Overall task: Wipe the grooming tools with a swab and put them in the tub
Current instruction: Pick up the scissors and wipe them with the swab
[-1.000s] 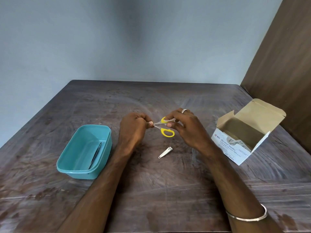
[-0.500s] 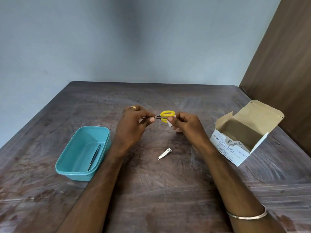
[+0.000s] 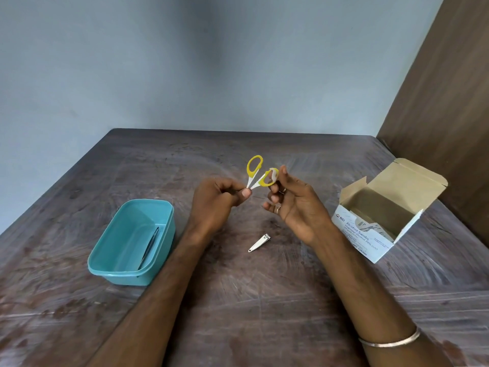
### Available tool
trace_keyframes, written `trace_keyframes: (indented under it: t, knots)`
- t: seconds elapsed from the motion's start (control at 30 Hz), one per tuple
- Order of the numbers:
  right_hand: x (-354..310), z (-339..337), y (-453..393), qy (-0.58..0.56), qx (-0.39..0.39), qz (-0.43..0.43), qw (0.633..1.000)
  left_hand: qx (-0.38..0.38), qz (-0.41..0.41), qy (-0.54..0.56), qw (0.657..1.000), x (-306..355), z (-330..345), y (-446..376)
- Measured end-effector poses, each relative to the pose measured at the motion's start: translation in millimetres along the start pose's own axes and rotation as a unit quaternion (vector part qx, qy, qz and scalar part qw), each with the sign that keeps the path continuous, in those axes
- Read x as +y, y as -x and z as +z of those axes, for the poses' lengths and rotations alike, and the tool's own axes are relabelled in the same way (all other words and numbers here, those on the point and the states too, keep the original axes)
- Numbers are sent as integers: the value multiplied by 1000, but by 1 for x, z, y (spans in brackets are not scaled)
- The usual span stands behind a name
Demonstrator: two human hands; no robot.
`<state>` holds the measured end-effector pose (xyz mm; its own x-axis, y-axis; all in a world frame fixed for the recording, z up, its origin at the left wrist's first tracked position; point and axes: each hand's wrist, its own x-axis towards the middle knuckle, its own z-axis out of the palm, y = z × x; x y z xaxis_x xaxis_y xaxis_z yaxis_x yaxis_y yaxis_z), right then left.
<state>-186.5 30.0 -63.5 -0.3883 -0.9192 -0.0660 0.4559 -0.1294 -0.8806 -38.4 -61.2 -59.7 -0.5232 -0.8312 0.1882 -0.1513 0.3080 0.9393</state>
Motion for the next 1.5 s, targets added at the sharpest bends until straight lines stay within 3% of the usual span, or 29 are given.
trace_keyframes:
  t: [0.27, 0.7, 1.0, 1.27, 1.5]
  knots:
    - [3, 3, 1, -5, -8, -63, 998, -60, -126, 165, 976, 4, 6, 6]
    - [8, 5, 2, 129, 69, -168, 975, -147, -159, 250, 944, 7, 7, 9]
    - [5, 1, 0, 120, 148, -179, 965, -90, -155, 267, 947, 11, 6, 9]
    - [4, 2, 2, 161, 74, -118, 977, -35, -128, 224, 966, 8, 10, 10]
    - [7, 6, 4, 209, 85, -108, 968, -43, -115, 221, 968, 11, 11, 12]
